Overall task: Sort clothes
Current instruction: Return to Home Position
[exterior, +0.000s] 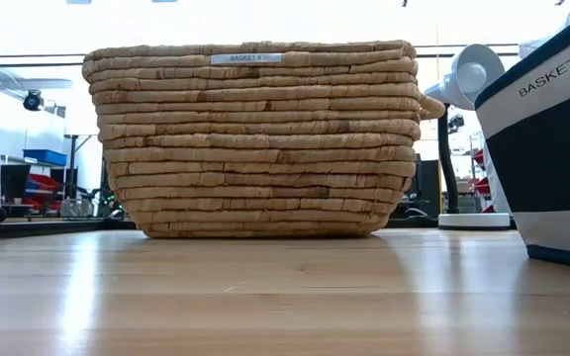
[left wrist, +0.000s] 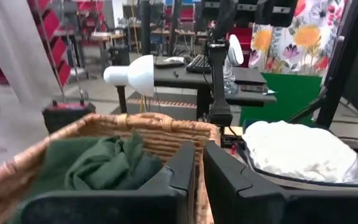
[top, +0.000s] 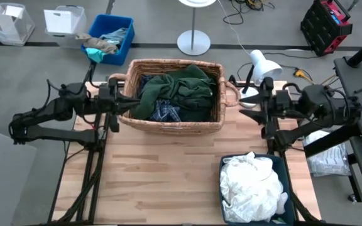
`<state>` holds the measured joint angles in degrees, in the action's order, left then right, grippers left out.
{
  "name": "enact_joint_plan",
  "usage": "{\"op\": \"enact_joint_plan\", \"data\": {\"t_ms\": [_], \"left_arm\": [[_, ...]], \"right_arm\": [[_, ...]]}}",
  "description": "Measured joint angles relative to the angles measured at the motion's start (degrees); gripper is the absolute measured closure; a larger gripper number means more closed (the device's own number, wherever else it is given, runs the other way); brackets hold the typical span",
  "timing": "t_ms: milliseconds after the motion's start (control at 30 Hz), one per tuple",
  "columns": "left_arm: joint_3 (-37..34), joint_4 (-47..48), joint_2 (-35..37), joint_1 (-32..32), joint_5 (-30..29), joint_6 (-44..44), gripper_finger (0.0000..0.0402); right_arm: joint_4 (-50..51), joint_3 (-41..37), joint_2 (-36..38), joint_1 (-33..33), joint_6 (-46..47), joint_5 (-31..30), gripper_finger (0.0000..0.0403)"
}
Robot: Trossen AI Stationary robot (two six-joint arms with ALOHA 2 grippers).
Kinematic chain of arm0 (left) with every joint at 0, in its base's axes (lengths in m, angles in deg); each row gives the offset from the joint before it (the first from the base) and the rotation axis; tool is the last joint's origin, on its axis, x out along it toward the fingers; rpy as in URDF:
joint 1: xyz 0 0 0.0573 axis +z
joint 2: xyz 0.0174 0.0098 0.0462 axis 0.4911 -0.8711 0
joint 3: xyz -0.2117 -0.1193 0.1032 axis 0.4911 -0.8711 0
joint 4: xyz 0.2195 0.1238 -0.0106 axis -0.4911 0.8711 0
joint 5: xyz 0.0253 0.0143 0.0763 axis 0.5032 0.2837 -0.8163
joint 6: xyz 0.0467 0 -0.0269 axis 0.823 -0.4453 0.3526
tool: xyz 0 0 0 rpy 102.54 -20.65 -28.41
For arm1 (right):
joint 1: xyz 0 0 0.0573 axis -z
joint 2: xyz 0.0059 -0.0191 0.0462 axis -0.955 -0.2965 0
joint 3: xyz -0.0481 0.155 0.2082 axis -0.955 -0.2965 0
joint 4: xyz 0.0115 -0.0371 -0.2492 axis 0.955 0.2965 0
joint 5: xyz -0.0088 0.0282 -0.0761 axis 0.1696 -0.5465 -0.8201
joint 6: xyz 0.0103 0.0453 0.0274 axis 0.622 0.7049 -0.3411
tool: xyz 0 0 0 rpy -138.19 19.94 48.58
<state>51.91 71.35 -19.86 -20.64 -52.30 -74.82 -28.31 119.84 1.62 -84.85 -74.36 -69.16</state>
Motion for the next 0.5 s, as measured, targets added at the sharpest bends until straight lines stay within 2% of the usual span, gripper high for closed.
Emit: {"op": "enact_joint_plan", "data": {"t_ms": [233, 500], "left_arm": [[-1.29, -1.71, 0.62, 0.0, -0.1, 4.12, 0.0386], [-1.32, -2.02, -0.54, 0.0, -0.15, 5.95, 0.0386]], "right_arm": [[-2.15, -7.24, 6.2, 0.0, -2.29, 1.62, 0.0253], [-13.68, -20.25, 14.36, 0.15, -6.26, 3.62, 0.0264]]}}
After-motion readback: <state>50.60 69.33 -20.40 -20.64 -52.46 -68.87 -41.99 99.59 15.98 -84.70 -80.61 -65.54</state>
